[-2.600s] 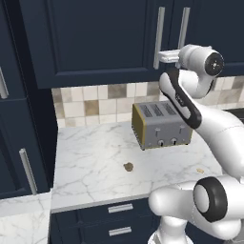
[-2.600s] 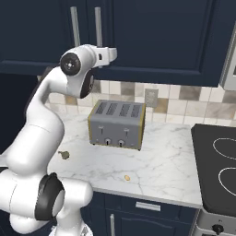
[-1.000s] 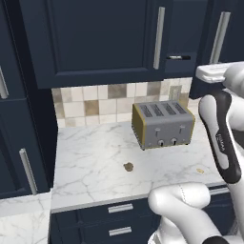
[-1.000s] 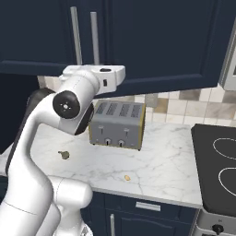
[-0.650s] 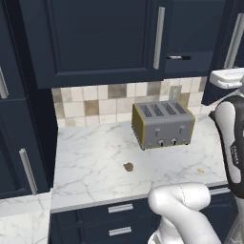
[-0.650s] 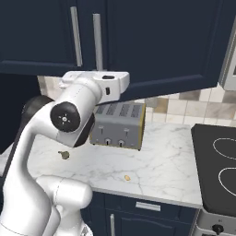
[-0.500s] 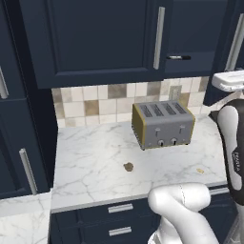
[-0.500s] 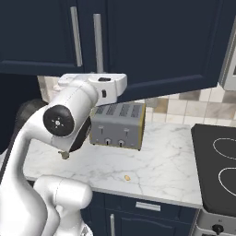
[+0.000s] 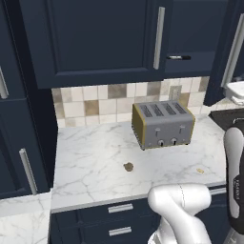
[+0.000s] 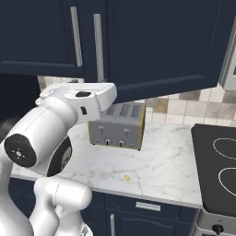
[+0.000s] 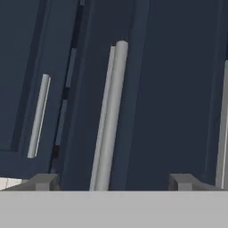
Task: Pick the pan from the cabinet and place it on the stove. Then turn on the stove burner for the pan.
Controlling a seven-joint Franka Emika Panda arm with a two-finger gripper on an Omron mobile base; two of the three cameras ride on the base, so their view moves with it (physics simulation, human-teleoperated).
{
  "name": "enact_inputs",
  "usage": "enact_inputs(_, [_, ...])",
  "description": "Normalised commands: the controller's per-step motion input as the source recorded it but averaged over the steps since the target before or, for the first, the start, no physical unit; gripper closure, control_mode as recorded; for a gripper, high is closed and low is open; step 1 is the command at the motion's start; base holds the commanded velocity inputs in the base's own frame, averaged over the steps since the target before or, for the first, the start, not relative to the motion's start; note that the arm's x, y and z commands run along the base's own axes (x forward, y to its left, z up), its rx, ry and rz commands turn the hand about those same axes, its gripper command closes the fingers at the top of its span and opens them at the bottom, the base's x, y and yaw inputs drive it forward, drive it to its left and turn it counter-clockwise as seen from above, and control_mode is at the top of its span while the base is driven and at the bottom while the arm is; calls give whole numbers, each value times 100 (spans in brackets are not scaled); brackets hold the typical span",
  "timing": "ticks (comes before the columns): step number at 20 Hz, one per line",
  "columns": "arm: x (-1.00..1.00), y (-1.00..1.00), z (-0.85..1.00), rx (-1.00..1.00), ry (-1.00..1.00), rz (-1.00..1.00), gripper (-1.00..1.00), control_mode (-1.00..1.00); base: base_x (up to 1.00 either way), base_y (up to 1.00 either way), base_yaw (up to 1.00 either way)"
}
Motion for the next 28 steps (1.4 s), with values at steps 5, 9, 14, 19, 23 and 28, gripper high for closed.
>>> enact_inputs(5, [-69, 9, 10, -15, -3, -11, -100, -100, 0, 0, 0])
enact_inputs(9, [-22, 55, 0, -27, 4, -10, -100, -100, 0, 0, 0])
enact_inputs(14, [1, 64, 0, -31, 17, -12, -100, -100, 0, 0, 0])
enact_inputs(19, [27, 59, 0, -28, 23, -13, -100, -100, 0, 0, 0])
enact_inputs(23, [56, 42, -7, -20, 19, -15, -100, -100, 0, 0, 0])
enact_inputs(28, [75, 13, -10, -14, 17, -14, -100, -100, 0, 0, 0])
